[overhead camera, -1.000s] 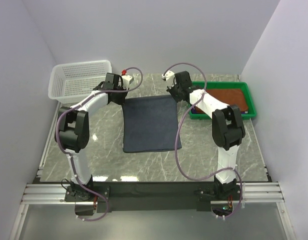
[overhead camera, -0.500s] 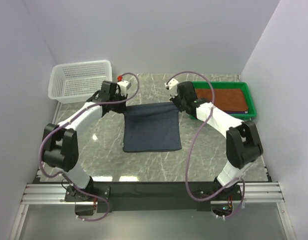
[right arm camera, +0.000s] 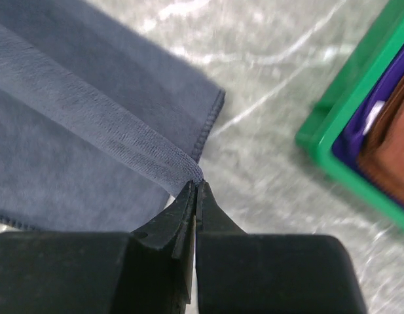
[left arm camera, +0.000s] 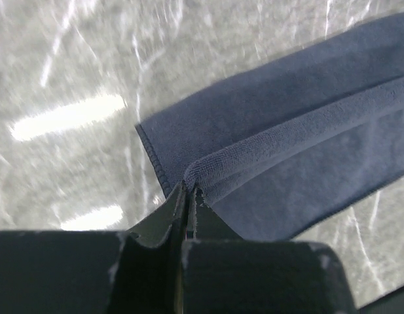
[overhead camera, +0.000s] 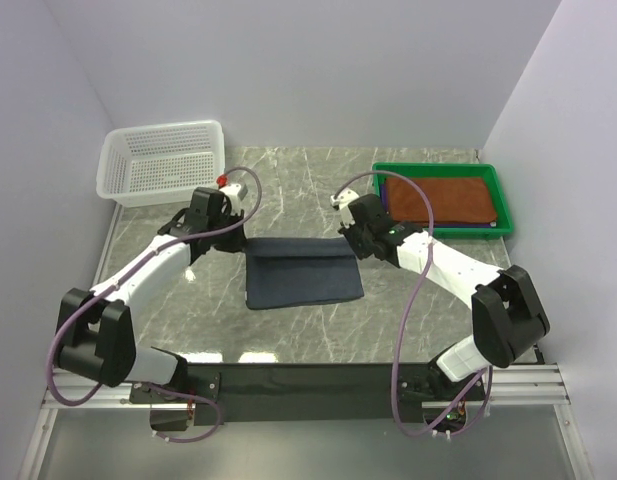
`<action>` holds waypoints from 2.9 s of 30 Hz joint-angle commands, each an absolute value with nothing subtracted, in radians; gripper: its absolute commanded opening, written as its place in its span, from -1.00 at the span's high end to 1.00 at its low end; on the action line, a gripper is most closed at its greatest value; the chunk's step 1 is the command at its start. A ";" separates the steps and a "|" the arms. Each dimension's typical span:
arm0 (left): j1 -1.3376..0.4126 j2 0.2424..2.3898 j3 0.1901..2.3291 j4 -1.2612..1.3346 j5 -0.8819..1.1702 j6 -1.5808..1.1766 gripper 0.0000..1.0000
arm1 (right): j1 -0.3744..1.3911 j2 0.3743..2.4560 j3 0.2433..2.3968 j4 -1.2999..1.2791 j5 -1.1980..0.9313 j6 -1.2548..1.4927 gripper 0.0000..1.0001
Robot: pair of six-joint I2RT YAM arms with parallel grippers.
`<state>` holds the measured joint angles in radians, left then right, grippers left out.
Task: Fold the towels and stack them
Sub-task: Fold the towel
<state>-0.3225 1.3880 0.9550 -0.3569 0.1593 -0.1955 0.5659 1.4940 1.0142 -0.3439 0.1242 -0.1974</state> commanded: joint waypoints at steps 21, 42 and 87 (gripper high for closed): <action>-0.325 1.151 0.683 -0.356 0.224 -0.492 0.99 | 0.597 1.476 0.979 -0.472 0.198 0.043 1.00; -0.348 1.045 0.442 -0.210 0.164 -0.701 0.99 | 0.618 1.574 0.933 -0.420 0.201 0.132 1.00; -0.420 0.928 0.365 -0.264 0.120 -0.850 0.64 | 0.667 1.519 0.865 -0.448 0.163 0.239 0.85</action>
